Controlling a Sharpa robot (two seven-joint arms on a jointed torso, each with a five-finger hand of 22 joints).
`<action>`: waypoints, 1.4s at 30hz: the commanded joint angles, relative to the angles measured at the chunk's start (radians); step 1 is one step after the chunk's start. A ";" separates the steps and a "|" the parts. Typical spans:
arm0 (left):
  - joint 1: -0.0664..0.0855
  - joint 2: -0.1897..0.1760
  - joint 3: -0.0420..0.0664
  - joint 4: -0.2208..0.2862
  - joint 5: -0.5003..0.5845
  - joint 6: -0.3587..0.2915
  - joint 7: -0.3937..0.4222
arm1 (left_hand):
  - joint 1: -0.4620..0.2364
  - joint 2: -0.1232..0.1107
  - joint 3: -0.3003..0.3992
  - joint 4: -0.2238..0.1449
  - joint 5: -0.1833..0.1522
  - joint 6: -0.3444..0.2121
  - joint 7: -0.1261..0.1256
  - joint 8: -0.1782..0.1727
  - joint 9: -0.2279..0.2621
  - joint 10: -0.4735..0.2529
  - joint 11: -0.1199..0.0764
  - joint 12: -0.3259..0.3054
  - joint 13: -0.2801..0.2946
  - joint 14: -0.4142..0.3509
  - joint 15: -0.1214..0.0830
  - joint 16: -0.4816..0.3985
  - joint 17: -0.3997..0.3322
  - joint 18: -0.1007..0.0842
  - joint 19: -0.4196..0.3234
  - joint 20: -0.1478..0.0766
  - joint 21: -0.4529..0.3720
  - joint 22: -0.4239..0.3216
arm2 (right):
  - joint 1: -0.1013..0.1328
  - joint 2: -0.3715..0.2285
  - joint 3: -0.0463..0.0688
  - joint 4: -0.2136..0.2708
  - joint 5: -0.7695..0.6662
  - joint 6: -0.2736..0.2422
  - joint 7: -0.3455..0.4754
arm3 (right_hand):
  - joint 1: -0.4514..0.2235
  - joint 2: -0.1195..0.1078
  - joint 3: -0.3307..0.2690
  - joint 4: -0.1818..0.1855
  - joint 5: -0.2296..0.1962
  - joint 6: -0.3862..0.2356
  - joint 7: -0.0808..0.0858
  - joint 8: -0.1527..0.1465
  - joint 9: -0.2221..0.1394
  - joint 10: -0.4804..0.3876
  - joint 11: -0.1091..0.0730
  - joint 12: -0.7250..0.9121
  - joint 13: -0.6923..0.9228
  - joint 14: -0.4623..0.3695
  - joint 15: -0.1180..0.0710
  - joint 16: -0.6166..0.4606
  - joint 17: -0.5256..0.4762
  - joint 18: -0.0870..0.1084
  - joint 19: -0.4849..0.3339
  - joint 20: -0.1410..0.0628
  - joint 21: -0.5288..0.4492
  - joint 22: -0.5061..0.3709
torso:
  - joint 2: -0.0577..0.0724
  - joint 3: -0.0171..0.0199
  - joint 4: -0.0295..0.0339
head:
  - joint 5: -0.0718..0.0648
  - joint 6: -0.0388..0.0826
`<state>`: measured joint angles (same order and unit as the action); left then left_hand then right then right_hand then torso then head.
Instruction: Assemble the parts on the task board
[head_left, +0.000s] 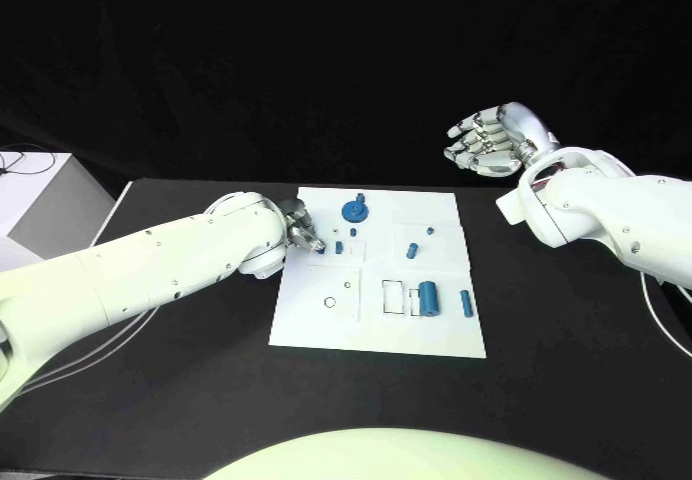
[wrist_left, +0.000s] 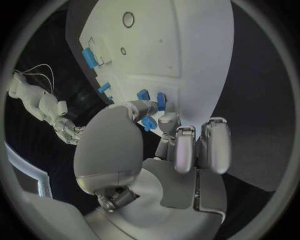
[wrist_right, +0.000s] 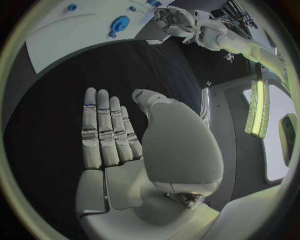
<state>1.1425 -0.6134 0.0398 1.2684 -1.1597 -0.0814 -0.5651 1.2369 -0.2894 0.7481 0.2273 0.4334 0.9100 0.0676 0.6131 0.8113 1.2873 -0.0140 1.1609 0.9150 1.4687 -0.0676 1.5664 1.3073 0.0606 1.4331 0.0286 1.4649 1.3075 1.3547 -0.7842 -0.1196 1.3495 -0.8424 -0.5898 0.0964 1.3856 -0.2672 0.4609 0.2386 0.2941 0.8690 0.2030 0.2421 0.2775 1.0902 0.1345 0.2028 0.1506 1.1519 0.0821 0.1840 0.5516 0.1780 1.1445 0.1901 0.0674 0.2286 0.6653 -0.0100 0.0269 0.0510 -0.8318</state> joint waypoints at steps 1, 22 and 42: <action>-0.003 0.002 -0.004 0.002 -0.021 0.017 -0.007 | 0.002 0.011 0.153 -0.158 0.007 0.009 -0.004 0.007 0.105 0.009 -0.002 0.005 0.002 0.102 -0.006 0.004 0.263 -0.008 0.007 0.003 0.007 0.033 | 0.000 0.000 0.000 0.003 -0.001 0.012 0.015 | -0.011 0.001 0.000 -0.007 0.006 0.001 0.009 -0.005 -0.002 0.002 0.009 -0.005 -0.003 -0.005 0.005 -0.008 -0.003 0.005 -0.007 0.003 -0.005 -0.004 | 0.000 -0.0006 0.0006 | -0.001 -0.001; -0.004 0.000 -0.004 0.004 -0.037 -0.039 -0.006 | -0.002 0.010 0.158 -0.162 0.019 0.014 -0.005 0.007 0.106 0.014 -0.003 0.007 0.006 0.102 -0.007 0.004 0.263 -0.009 0.011 0.001 0.010 0.040 | 0.000 -0.002 0.000 0.005 0.000 0.016 0.015 | -0.013 0.002 -0.001 -0.009 0.009 0.002 0.011 -0.007 -0.002 0.002 0.010 -0.007 -0.011 -0.008 0.007 -0.016 -0.009 0.006 -0.013 0.006 -0.005 -0.015 | 0.000 -0.0014 0.0004 | 0.000 -0.002; -0.004 0.001 -0.005 0.011 -0.022 0.021 -0.009 | -0.005 0.007 0.158 -0.163 0.022 0.015 -0.006 0.007 0.107 0.017 -0.004 0.009 0.010 0.102 -0.008 0.004 0.263 -0.010 0.013 0.000 0.011 0.043 | -0.001 -0.002 0.000 0.004 0.000 0.022 0.012 | -0.012 0.003 0.000 -0.010 0.015 0.003 0.011 -0.007 -0.002 0.004 0.011 -0.008 -0.017 -0.007 0.008 -0.021 -0.013 0.006 -0.015 0.007 -0.004 -0.021 | 0.000 -0.0009 0.0004 | -0.003 -0.008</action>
<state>1.1403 -0.6144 0.0361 1.2753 -1.1877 -0.0984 -0.5701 1.2369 -0.2894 0.7481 0.2273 0.4498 0.9099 0.0676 0.6142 0.8113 1.2959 -0.0195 1.1646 0.9233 1.4649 -0.0711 1.5664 1.3073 0.0606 1.4403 0.0287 1.4726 1.3075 1.3542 -0.7860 -0.1196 1.3521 -0.8402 -0.5811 0.0979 1.3817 -0.2633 0.4609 0.2331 0.3042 0.8726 0.2062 0.2385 0.2768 1.0935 0.1379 0.1988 0.1349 1.1484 0.0856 0.1685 0.5394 0.1780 1.1375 0.1970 0.0674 0.2083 0.6657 -0.0109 0.0269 0.0494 -0.8387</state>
